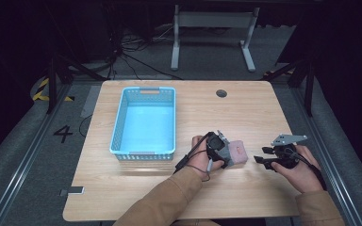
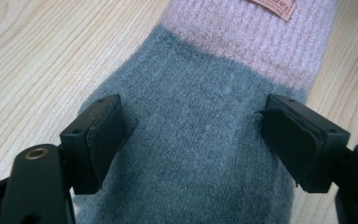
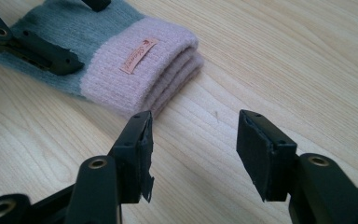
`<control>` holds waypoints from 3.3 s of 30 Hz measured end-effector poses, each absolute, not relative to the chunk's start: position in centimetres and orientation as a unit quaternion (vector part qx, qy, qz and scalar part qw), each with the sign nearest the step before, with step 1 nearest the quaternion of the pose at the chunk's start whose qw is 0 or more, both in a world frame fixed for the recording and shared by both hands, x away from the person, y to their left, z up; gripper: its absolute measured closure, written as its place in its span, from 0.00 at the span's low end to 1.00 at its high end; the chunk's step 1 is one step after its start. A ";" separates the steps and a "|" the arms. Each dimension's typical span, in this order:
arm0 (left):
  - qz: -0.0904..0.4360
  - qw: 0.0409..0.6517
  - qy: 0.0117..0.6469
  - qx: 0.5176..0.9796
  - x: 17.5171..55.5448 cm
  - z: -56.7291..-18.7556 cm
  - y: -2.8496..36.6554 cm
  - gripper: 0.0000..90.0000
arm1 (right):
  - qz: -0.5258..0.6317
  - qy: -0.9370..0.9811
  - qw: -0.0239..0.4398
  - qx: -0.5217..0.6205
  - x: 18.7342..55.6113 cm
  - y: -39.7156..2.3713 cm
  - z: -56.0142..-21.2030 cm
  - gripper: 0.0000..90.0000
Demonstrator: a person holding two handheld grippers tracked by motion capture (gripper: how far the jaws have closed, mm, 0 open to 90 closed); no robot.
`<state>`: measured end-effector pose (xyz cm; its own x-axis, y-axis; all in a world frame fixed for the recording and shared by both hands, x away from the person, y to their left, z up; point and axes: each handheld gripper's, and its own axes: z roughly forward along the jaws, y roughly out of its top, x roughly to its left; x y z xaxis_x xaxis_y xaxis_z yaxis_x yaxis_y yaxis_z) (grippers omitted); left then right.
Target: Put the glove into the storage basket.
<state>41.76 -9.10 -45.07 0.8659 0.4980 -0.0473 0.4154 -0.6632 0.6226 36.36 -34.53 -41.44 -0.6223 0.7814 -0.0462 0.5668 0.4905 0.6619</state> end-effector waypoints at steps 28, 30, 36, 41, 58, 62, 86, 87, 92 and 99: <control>0.017 0.347 0.259 0.901 40.7 -44.9 -8.4 0.76 | 0.312 0.848 0.176 0.391 36.7 -34.3 -41.6 0.53; 0.018 0.345 0.253 0.904 40.7 -44.6 -8.1 0.76 | 0.312 0.848 0.176 0.391 36.7 -34.3 -41.6 0.53; 0.016 0.357 0.233 0.904 40.4 -43.1 -6.9 0.77 | 0.315 0.847 0.175 0.392 36.9 -34.2 -41.6 0.53; 0.019 0.361 0.209 0.909 40.0 -41.7 -5.7 0.76 | 0.317 0.848 0.174 0.388 37.1 -34.1 -41.6 0.53; 0.026 0.383 0.189 0.904 40.0 -37.7 -1.0 0.76 | 0.314 0.858 0.160 0.372 38.7 -32.6 -42.0 0.53; 0.032 0.387 0.192 0.901 40.1 -36.9 0.3 0.76 | 0.315 0.861 0.156 0.368 39.0 -32.1 -42.0 0.53; 0.079 0.405 0.233 0.881 42.3 -32.8 6.3 0.75 | 0.316 0.861 0.146 0.371 39.3 -31.8 -42.6 0.53; 0.080 0.405 0.238 0.879 42.4 -32.6 6.6 0.76 | 0.316 0.861 0.146 0.371 39.3 -31.8 -42.6 0.53; 0.082 0.409 0.244 0.875 42.7 -32.3 8.0 0.75 | 0.314 0.861 0.146 0.373 39.3 -31.8 -42.8 0.53; 0.113 0.395 0.248 0.877 43.3 -31.9 10.4 0.75 | 0.310 0.861 0.147 0.375 39.1 -32.0 -43.0 0.53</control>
